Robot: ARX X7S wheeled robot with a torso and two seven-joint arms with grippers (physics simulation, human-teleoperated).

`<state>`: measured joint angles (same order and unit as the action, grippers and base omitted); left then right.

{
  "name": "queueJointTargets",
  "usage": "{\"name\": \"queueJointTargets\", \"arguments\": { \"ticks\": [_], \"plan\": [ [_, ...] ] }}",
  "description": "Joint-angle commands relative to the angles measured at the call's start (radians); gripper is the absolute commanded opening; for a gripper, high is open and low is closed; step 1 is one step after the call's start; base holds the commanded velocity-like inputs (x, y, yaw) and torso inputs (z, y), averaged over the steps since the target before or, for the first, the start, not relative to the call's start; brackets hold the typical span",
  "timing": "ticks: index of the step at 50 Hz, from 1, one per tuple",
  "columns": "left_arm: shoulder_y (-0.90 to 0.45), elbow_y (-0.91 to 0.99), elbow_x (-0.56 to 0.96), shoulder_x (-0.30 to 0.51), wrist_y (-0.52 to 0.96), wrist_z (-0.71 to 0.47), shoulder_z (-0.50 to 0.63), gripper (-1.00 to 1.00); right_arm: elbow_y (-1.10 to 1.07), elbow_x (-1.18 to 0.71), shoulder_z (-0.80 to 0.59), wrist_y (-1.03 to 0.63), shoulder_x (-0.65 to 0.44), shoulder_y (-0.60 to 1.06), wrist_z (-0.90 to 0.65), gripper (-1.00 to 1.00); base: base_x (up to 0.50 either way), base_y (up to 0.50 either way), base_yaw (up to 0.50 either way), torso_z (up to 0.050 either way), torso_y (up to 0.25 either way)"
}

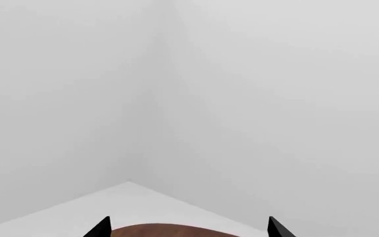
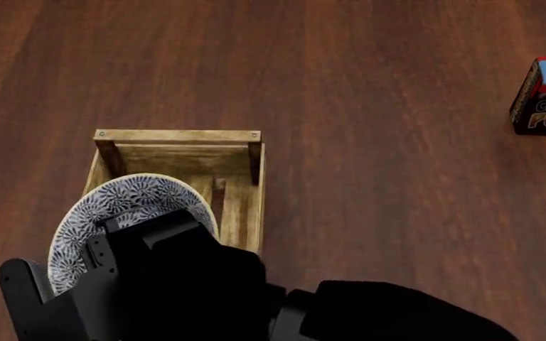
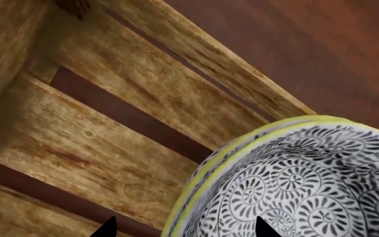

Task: Stack the left bowl on the right bowl and place them in the tray.

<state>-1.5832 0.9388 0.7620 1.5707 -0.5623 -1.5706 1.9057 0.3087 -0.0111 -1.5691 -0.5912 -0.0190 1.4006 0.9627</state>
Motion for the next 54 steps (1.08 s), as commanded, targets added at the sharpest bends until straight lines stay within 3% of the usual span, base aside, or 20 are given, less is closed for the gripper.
{"name": "queueJointTargets", "arguments": {
  "ticks": [1, 54],
  "plan": [
    [0.003, -0.001, 0.001, 0.0, -0.001, 0.0, -0.005, 1.0, -0.049, -0.007, 0.006, -0.023, -0.007, 0.003, 0.005, 1.0, 0.0, 0.0, 0.0, 0.0, 0.0],
    [0.021, 0.026, -0.001, 0.0, 0.021, 0.001, -0.02, 1.0, -0.447, -0.013, 0.129, -0.324, -0.101, 0.074, -0.061, 1.0, 0.0, 0.0, 0.0, 0.0, 0.0]
  ]
}}
